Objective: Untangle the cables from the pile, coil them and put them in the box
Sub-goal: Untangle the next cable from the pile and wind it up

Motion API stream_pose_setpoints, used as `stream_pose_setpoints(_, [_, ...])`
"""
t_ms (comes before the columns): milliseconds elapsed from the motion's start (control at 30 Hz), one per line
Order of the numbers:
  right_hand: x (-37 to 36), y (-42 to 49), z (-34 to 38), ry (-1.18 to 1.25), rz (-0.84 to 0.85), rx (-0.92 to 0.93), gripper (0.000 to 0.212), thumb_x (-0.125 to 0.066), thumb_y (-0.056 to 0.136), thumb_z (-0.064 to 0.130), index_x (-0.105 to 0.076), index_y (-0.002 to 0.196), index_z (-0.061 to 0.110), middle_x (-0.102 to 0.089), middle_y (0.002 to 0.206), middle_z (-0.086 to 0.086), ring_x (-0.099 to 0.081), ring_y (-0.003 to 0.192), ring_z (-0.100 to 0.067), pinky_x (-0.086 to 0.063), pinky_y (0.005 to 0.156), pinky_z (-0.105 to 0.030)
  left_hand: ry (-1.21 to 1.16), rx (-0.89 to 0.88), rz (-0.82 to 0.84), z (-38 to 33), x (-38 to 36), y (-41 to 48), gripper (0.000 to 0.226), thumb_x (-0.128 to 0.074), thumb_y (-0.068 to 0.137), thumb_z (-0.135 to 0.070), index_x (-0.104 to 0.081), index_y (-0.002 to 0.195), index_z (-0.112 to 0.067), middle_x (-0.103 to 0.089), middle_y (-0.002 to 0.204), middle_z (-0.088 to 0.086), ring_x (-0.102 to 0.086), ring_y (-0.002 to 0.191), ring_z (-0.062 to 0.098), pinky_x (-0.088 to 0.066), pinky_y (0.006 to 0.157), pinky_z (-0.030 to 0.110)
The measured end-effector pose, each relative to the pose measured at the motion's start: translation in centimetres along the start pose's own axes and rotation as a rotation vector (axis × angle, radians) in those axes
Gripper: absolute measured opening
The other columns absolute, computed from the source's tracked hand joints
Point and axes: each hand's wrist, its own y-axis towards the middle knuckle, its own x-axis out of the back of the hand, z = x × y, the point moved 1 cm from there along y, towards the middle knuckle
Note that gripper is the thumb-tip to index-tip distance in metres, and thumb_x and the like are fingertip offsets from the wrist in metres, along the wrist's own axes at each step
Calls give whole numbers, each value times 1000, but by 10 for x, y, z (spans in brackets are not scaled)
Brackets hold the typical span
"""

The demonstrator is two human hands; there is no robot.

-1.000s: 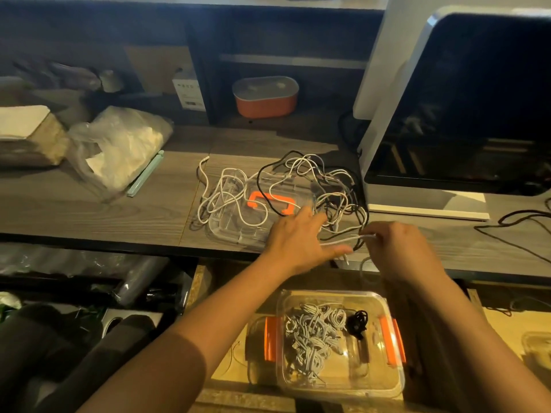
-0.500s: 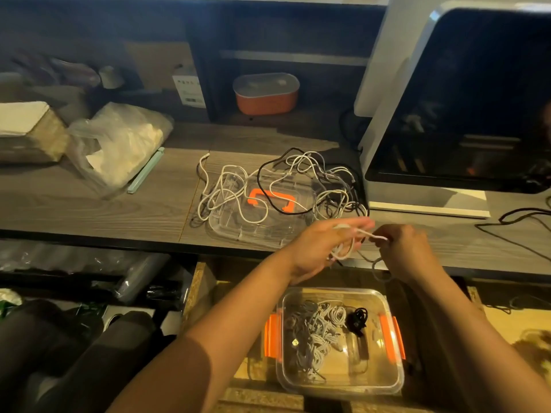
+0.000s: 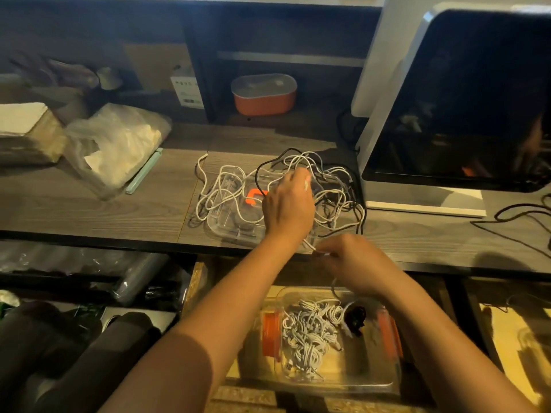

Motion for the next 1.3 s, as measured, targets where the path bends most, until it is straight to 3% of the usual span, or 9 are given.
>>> stream_pose_setpoints(367, [32,-9,-43,61,-310,-249,18,-56,93,26,-72,101,26,-69,92,-1,-60,83,-19,-52,72,-37,183,-119,698,9,-13,-25,64,-42,82,-72,-52,118,-20,-58,119,5,-55,104,25,-41,76,35])
stream_pose_setpoints(567, [32,-10,-51,-43,-385,-303,21,-54,94,20,-70,106,25,-68,105,-6,-60,91,-23,-51,75,-35,428,-341,804,15,-21,-36,30,-47,90,-19,-57,118,-17,-63,114,12,-57,103,32,-36,70,32])
stream_pose_setpoints(667, [35,-8,-56,-12,-393,-298,21,-54,95,18,-70,108,19,-68,105,-8,-58,92,-23,-39,72,-27,195,-194,939,20,-21,-38,36,-42,94,-10,-57,126,-19,-61,121,13,-57,104,30,-39,74,29])
stream_pose_setpoints(767, [34,-3,-62,99,-398,-338,20,-51,96,14,-69,105,15,-65,95,-8,-56,83,-21,-43,69,-32,-522,202,1053,11,-13,-38,40,-41,98,-5,-45,137,-10,-54,132,14,-51,114,20,-41,98,26])
stream_pose_setpoints(833, [27,0,-67,151,-375,-389,21,-48,96,8,-65,106,12,-63,90,-7,-58,78,-20,-48,68,-35,-969,374,997,-1,-2,-38,42,-36,98,2,-38,140,-2,-46,141,15,-43,128,15,-33,108,28])
stream_pose_setpoints(933, [3,6,-63,95,-203,-376,23,-47,95,5,-60,113,10,-60,92,-5,-56,77,-17,-44,68,-26,-1174,284,926,-23,8,-37,41,-33,99,-1,-37,140,-3,-49,139,11,-43,131,9,-28,113,28])
stream_pose_setpoints(1067, [-23,12,-31,-90,32,-126,24,-47,93,6,-61,112,2,-64,110,-16,-60,96,-29,-42,75,-25,-1316,361,785,-46,1,-31,34,-32,101,-8,-49,130,-12,-66,89,4,-63,86,5,-48,85,26])
stream_pose_setpoints(1167, [-24,12,-12,-55,86,-44,24,-45,95,7,-64,109,1,-64,114,-18,-58,100,-31,-40,75,-30,-1154,388,538,-43,-11,-23,24,-39,99,-7,-56,114,-15,-44,65,-1,-45,55,2,-39,48,12])
stream_pose_setpoints(1300, [-18,11,-5,86,5,10,15,-55,87,10,-66,96,6,-68,98,-16,-62,87,-31,-51,73,-41,-792,174,399,-32,-18,-17,23,-47,98,-15,-60,116,-14,-58,89,-1,-52,76,-1,-40,66,10])
